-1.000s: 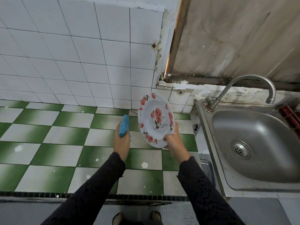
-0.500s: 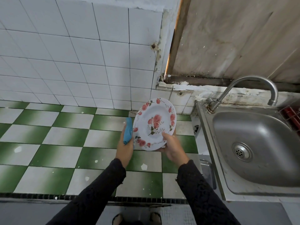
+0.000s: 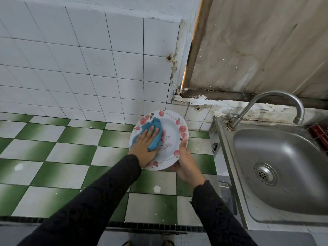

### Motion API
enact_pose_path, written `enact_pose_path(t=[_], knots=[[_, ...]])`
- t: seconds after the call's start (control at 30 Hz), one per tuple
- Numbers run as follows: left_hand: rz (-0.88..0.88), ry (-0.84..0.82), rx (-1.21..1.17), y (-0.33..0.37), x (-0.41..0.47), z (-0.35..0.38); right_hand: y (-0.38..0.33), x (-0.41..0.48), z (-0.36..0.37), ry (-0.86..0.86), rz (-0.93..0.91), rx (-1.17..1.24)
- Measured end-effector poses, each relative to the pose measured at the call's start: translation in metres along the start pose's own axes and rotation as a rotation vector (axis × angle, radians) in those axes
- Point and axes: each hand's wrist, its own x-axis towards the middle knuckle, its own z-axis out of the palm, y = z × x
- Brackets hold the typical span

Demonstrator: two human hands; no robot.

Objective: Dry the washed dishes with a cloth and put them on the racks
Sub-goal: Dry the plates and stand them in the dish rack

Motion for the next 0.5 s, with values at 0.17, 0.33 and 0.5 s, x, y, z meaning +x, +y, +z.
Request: enact_pose_path(t=[0.17,0.33,0.5], knots=[[-0.010,-0.036,0.068,0.011,-0.021,0.000,-0.014,0.004,-0.005,-0.001,-0.094,0.103],[0.089,0.036,-0.645,0.076,-0.036,0.008,-0.005,0.008,0.004,-0.020,-0.040,0.023],[0.084,0.060,-0.034,0.015,0.003,-0.017,-0.008,0.005,0.006,-0.069,-0.050,0.057]])
